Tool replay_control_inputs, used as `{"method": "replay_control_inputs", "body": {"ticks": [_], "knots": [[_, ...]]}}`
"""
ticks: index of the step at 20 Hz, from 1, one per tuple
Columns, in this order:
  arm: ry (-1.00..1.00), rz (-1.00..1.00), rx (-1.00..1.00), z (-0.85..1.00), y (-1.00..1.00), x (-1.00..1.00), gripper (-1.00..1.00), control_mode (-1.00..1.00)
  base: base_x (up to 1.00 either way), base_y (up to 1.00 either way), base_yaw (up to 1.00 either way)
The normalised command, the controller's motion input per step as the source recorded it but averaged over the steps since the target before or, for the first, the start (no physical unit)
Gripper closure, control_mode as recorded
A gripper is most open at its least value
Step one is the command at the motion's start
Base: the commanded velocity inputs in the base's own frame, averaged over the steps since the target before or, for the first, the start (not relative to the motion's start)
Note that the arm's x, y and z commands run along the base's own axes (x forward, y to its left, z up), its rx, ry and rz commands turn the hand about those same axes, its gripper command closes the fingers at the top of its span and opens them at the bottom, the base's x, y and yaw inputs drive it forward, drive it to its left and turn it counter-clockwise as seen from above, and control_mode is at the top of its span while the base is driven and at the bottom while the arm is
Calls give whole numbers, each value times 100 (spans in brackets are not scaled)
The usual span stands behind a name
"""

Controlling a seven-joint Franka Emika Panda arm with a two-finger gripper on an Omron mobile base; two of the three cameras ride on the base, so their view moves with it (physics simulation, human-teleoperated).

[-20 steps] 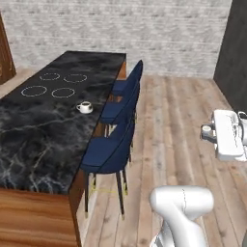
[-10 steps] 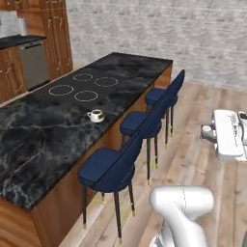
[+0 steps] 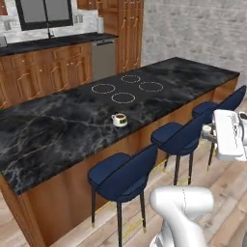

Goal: Pick up the marshmallow and place it in the cup of hot chocolate on the dining counter.

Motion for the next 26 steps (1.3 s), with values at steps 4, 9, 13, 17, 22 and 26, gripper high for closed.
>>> {"method": "replay_control_inputs", "body": {"ticks": [4,9,13,17,22,26], "knots": [[0,0,0,0,0,0,100,100,12,-81,65],[0,0,0,0,0,0,100,100,8,-93,59],[0,0,0,0,0,0,100,100,23,-100,46],[0,0,0,0,0,0,100,100,67,-80,40],[0,0,0,0,0,0,100,100,97,0,35],[0,0,0,0,0,0,100,100,100,0,55]]}}
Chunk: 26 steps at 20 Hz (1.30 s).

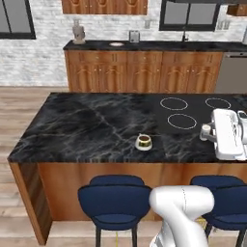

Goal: Pick up the marshmallow and place it in the cup of hot chocolate on the dining counter.

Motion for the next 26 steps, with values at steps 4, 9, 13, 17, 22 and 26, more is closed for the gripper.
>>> {"method": "replay_control_inputs", "body": {"ticks": [4,9,13,17,22,26], "knots": [[0,0,0,0,0,0,100,100,70,-6,66],[0,0,0,0,0,0,100,100,46,-23,40],[0,0,0,0,0,0,100,100,54,-17,22],[11,11,0,-1,-13,41,100,-100,36,-9,10],[21,23,3,-3,-42,89,100,-100,0,0,0],[15,27,5,-9,-67,78,100,-100,0,0,0]]}}
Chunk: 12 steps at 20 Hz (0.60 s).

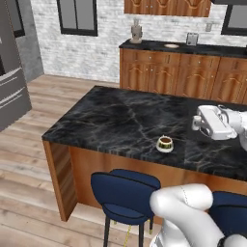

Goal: Pick up the marshmallow and place it in the cup of hot chocolate on the dining counter.

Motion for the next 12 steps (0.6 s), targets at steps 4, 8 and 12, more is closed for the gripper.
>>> {"method": "replay_control_inputs", "body": {"ticks": [4,8,12], "knots": [[1,32,4,-20,-62,63,100,-100,0,0,0],[-2,20,-4,-17,-11,40,100,-100,0,0,0],[-3,15,-4,-28,0,29,100,-100,0,0,0]]}}
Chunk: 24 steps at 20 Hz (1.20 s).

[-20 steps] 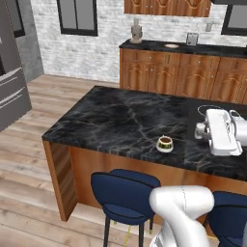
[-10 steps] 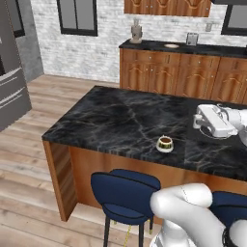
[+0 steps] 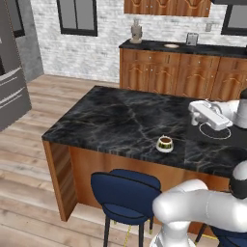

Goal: Pick up the marshmallow and place it in the cup of hot chocolate on the dining counter.

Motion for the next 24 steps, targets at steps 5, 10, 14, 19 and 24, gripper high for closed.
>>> {"method": "replay_control_inputs", "body": {"ticks": [5,10,14,19,24], "knots": [[-2,11,-1,-36,0,22,100,-100,0,0,0],[-3,0,0,-37,1,9,100,-100,0,0,0],[-2,0,0,-41,13,5,100,-100,0,0,0],[0,0,-1,-31,16,21,100,-100,0,0,0],[0,0,0,-29,3,25,100,-100,0,0,0]]}}
